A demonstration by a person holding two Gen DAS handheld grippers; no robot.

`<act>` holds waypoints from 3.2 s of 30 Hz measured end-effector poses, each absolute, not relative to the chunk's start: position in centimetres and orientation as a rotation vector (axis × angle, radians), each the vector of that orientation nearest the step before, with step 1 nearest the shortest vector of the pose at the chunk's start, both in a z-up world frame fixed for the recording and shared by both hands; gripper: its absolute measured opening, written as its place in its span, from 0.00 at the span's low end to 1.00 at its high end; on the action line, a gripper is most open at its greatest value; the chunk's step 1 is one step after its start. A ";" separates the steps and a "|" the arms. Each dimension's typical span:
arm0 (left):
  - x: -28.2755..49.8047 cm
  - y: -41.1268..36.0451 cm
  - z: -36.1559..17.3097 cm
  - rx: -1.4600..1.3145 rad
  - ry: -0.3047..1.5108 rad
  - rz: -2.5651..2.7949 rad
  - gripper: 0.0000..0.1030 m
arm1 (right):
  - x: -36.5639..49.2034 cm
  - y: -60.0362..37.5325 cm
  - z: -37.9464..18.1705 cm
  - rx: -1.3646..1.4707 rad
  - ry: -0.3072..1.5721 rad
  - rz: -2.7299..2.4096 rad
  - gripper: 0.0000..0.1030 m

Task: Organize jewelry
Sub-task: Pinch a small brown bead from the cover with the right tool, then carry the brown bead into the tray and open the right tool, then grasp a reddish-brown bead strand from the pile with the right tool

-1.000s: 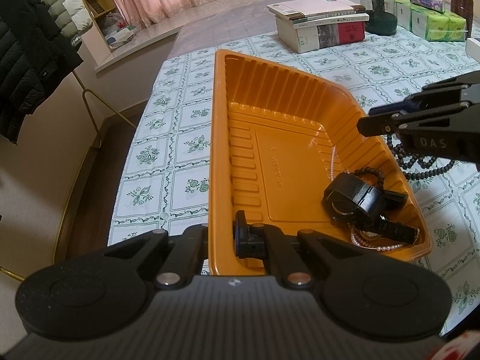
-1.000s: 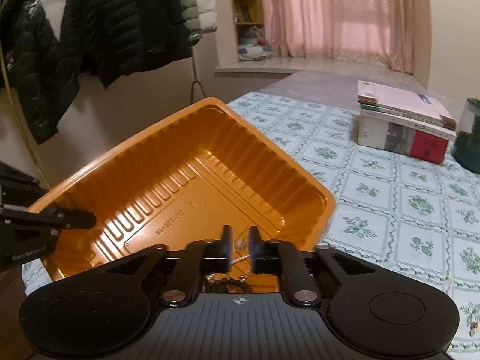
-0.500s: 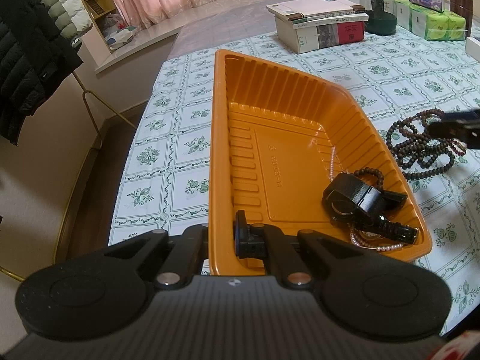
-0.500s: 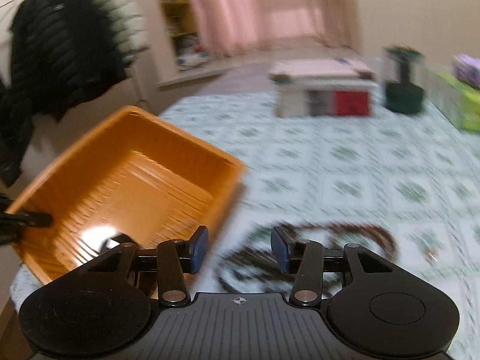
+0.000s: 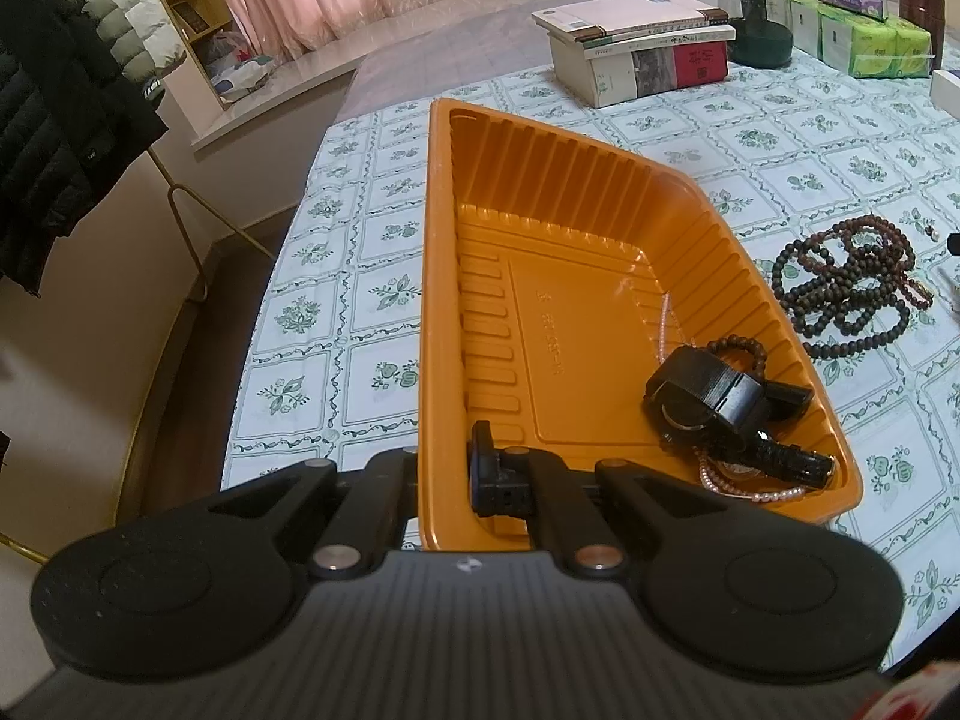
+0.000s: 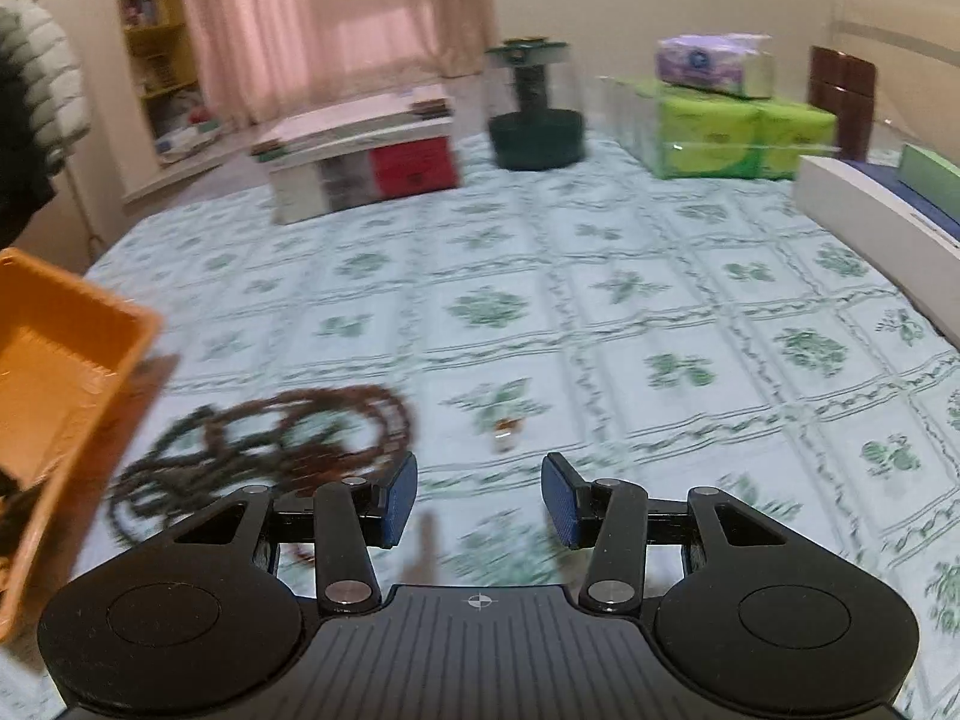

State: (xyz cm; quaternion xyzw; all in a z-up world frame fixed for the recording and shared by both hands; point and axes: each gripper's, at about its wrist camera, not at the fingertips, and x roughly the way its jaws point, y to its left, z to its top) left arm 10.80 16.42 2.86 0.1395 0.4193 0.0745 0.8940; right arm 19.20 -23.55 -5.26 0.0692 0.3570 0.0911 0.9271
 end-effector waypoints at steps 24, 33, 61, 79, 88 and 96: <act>10.8 16.4 2.9 0.296 0.872 0.156 0.02 | 21.3 -21.5 -6.8 -0.050 0.686 0.236 0.08; 10.8 16.3 2.7 0.292 0.870 0.157 0.02 | 18.4 -15.8 -2.1 -0.007 0.604 0.440 0.08; 10.8 16.4 2.6 0.281 0.872 0.150 0.02 | 17.6 -1.5 -0.3 -0.071 0.628 0.783 0.08; 10.8 16.4 2.7 0.280 0.871 0.148 0.02 | 16.9 -6.4 -1.0 0.081 0.651 0.725 0.47; 10.7 16.4 2.8 0.285 0.866 0.144 0.03 | 14.4 -14.9 -3.5 0.150 0.716 0.517 0.47; 10.8 16.3 2.8 0.291 0.867 0.147 0.03 | 14.6 -19.2 -4.8 0.150 0.738 0.380 0.46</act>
